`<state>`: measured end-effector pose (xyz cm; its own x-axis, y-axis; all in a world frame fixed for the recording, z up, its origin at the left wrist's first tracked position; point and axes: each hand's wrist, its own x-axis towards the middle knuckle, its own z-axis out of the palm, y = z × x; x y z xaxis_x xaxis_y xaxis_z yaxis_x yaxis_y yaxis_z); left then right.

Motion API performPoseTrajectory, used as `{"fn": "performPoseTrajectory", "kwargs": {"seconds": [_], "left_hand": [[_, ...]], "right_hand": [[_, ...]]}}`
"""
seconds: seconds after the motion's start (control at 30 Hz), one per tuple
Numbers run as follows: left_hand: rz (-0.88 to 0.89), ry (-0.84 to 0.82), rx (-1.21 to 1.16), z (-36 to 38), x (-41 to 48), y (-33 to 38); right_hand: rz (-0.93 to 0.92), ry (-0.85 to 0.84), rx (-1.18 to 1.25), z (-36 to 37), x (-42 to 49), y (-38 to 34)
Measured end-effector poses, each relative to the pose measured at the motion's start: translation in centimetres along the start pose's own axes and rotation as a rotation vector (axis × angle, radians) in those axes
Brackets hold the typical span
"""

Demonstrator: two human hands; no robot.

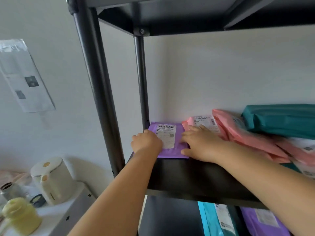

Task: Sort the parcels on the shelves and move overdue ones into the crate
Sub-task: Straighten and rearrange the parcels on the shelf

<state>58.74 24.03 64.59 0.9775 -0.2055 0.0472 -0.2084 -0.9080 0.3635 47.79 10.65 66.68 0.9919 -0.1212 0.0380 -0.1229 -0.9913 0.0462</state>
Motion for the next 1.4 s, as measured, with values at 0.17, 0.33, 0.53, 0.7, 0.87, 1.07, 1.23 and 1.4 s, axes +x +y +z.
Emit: {"fn": "performPoseTrajectory", "kwargs": {"seconds": [0.17, 0.33, 0.53, 0.7, 0.87, 1.07, 1.23, 1.4], "left_hand": [[-0.079, -0.123, -0.157, -0.8, 0.0, 0.0], [-0.155, -0.213, -0.272, -1.1, 0.1, -0.1], [-0.157, -0.110, -0.361, -0.9, -0.1, 0.6], [-0.023, 0.003, -0.724, -2.7, -0.8, 1.1], [0.103, 0.064, -1.045, -5.3, -2.2, 1.5], [0.174, -0.032, -1.296, -6.7, -3.6, 1.7], [0.250, -0.126, -1.412, -7.9, -4.7, 2.3], [0.339, -0.262, -1.505, -8.7, -5.6, 2.7]], "right_hand": [[0.001, 0.019, -0.006, -0.6, -0.4, -0.1], [-0.019, 0.126, 0.035, -1.6, -1.5, 0.2], [0.007, 0.178, 0.123, -2.6, -2.6, 1.1], [0.090, 0.232, 0.245, -3.4, -2.9, 1.1], [0.206, 0.332, 0.476, -4.7, -3.0, 1.3], [0.343, 0.398, 0.975, -5.1, -3.2, 1.9], [0.339, 0.495, 1.067, -5.1, -3.8, 2.1], [0.278, 0.598, 1.103, -5.6, -4.6, 2.1]]}}
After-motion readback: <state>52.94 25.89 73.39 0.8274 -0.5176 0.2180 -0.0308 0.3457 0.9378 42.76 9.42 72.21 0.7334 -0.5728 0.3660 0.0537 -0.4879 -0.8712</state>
